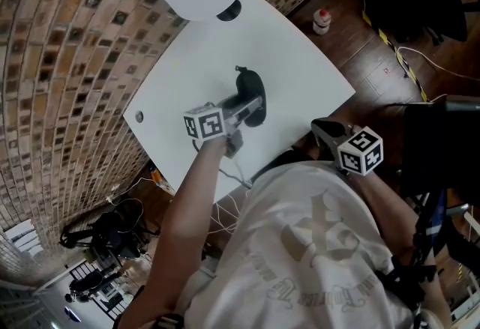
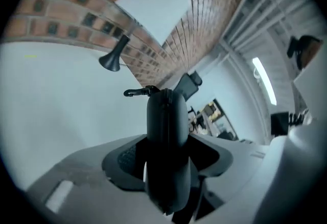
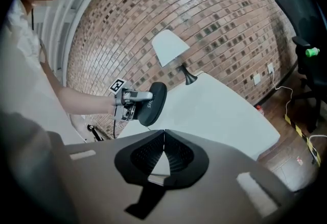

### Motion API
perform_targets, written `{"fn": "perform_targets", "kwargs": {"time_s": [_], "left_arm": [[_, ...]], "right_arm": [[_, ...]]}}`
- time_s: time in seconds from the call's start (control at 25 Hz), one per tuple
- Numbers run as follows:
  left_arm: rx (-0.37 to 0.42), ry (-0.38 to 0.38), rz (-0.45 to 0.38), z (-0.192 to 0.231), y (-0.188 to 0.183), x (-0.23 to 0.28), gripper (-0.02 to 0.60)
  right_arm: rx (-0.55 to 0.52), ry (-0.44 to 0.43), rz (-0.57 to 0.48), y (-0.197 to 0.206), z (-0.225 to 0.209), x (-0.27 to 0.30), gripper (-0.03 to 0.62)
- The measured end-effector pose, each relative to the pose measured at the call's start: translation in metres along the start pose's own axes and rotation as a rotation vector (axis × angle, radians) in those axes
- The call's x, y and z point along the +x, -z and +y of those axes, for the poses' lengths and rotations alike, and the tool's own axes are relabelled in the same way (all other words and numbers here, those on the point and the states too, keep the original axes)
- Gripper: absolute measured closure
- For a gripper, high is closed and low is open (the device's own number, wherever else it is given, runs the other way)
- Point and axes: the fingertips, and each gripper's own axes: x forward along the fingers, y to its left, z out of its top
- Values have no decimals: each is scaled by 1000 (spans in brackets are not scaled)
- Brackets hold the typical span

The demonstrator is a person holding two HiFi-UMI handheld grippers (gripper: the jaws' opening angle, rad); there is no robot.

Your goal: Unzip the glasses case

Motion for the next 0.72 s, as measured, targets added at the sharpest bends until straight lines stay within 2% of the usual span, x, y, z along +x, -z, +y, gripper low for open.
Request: {"fn": "perform_targets", "kwargs": {"time_s": [0.12, 0.2, 0.28, 0.56, 0.72], "left_arm": [[-158, 53, -231, -10, -23, -24, 319], [-273, 94, -341, -18, -32, -39, 318], [-348, 133, -435, -26, -40, -55, 317], [-428, 256, -766, -49, -77, -122, 316], [-435, 292, -898, -60, -86, -158, 316]], "right_arm": [[-58, -30, 4, -17, 7, 9, 585], [-99, -57, 1, -29, 14, 16, 585], [-144, -90, -1, -41, 24, 23, 585], [-331, -215, 0, -76, 69, 45, 585], [-412, -276, -16, -102, 89, 54, 585]]}}
